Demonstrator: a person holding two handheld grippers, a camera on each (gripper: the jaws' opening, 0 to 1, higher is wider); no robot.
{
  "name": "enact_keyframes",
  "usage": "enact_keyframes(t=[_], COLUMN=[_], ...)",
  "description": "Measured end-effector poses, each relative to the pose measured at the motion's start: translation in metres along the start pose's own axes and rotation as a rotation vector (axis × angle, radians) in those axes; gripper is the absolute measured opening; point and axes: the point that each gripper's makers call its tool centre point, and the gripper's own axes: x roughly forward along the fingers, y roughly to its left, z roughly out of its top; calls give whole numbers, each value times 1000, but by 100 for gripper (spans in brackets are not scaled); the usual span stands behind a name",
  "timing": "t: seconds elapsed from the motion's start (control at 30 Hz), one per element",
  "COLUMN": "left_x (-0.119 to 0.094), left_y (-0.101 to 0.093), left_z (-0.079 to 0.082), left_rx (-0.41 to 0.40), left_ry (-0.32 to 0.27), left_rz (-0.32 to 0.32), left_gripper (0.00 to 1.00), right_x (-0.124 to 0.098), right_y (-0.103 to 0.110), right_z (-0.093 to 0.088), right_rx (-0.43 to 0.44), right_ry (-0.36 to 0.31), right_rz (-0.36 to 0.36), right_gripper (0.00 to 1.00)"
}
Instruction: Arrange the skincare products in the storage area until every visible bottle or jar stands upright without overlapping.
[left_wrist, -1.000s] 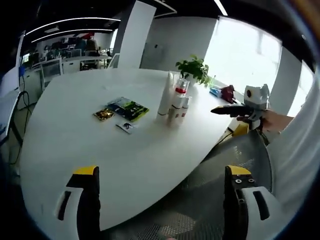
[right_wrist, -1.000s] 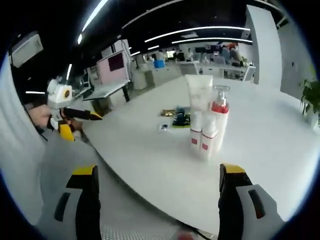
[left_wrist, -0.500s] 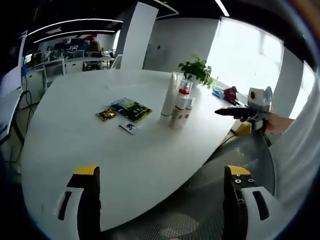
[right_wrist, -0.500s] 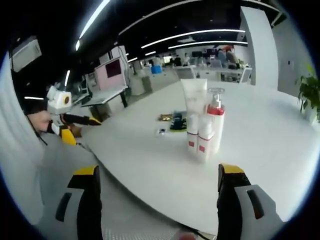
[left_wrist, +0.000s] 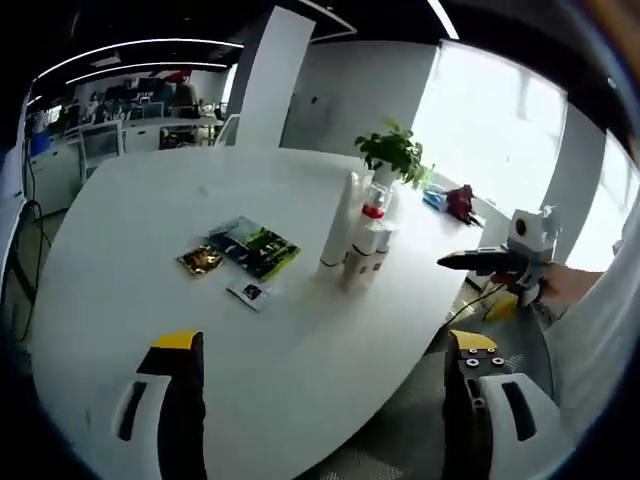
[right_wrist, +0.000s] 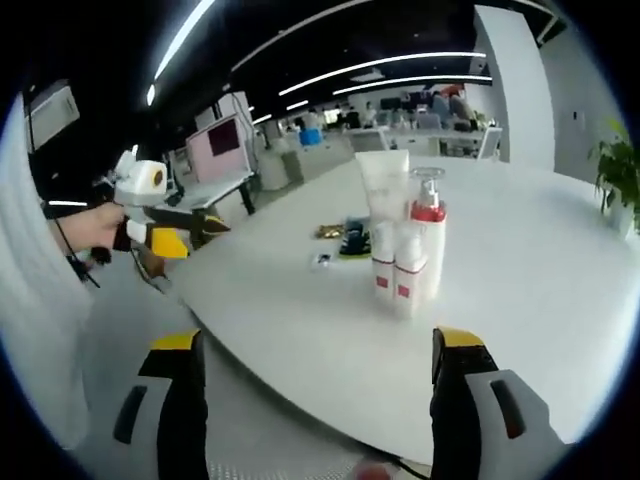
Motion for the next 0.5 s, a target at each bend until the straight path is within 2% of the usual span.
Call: enact_keyframes(t=[0.17,0.43,0.5], left_x=[17,43,47], left_y=[3,19,22], left_z=[3,5,5], left_rx=[-10,-37,-44], left_ry=[36,95,115], left_rz=[-1,20,28], left_gripper=[95,89,85], right_x=[1,0,0], right_y=[2,2,3], right_z=[-3,-3,0], right_rx=[-6,25,37], right_ry=[16,14,-4], right_rz=[9,13,14], right_gripper=[92,90,90])
